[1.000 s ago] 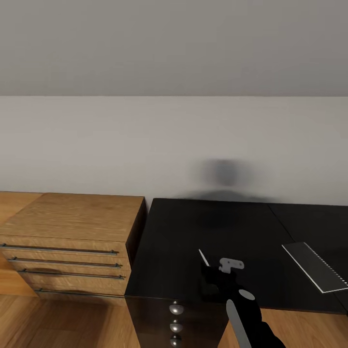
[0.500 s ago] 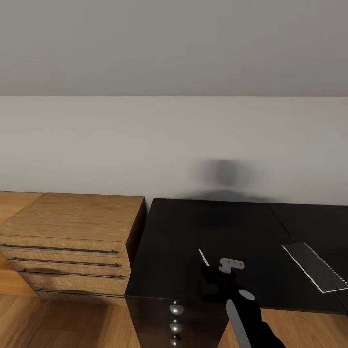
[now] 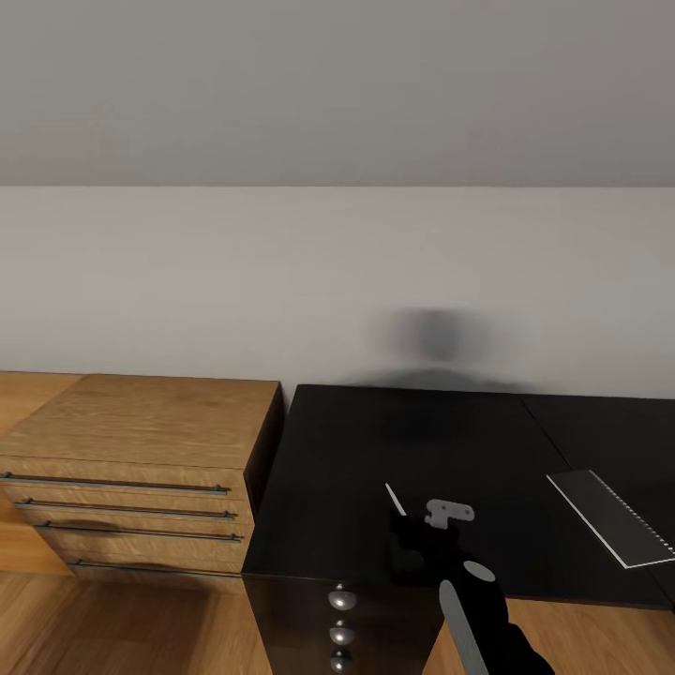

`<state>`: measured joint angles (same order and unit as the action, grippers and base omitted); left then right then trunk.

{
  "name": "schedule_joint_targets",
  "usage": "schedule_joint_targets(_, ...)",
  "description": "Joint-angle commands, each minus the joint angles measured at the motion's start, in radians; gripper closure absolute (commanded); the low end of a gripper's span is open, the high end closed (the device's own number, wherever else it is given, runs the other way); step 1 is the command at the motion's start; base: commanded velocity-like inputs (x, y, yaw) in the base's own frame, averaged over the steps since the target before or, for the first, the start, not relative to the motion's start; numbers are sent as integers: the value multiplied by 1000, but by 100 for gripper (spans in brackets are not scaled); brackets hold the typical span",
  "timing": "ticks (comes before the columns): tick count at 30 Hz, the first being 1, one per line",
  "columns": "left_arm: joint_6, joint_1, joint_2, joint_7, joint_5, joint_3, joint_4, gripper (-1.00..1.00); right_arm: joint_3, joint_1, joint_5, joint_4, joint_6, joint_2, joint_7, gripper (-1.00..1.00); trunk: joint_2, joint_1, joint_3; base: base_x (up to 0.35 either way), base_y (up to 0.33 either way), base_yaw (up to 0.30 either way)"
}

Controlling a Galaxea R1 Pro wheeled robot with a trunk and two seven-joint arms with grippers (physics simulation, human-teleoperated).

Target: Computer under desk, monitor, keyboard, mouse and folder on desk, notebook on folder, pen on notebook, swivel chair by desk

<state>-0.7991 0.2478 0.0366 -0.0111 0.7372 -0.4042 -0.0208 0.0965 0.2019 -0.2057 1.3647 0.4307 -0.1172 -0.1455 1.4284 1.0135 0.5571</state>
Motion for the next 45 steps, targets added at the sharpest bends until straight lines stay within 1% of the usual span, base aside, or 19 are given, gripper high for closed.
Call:
schedule_joint_targets(1, -3, 1, 0, -1, 10, -8, 1, -100, 2, 1, -10, 3, 3, 0, -9, -100, 1, 0, 1, -53, 0, 0)
schedule_joint_targets(8, -1, 1, 0, -1, 10, -8, 1, -100, 3, 1, -3, 7, 3, 1, -13, -100, 1, 0, 1, -222, 0, 0)
schedule_joint_targets(35, 1, 1, 0, -1, 10, -8, 1, -100, 9, 1, -3, -6, 0, 2, -2, -100, 1, 0, 1, -320, -1, 0)
schedule_joint_targets(40, 1, 1, 0, -1, 10, -8, 1, -100, 11, 1, 0, -36, -3, 2, -1, -100, 1, 0, 1, -322, -76, 0)
schedule_joint_targets(44, 2, 1, 0, -1, 10, -8, 1, -100, 14, 1, 0, -81, -28, 1, -1, -100, 1, 0, 1, -298, -129, 0)
schedule_joint_targets(45, 2, 1, 0, -1, 10, -8, 1, -100, 18, 1, 0, -102, -46, 1, 0, -100, 1, 0, 1, -255, -138, 0)
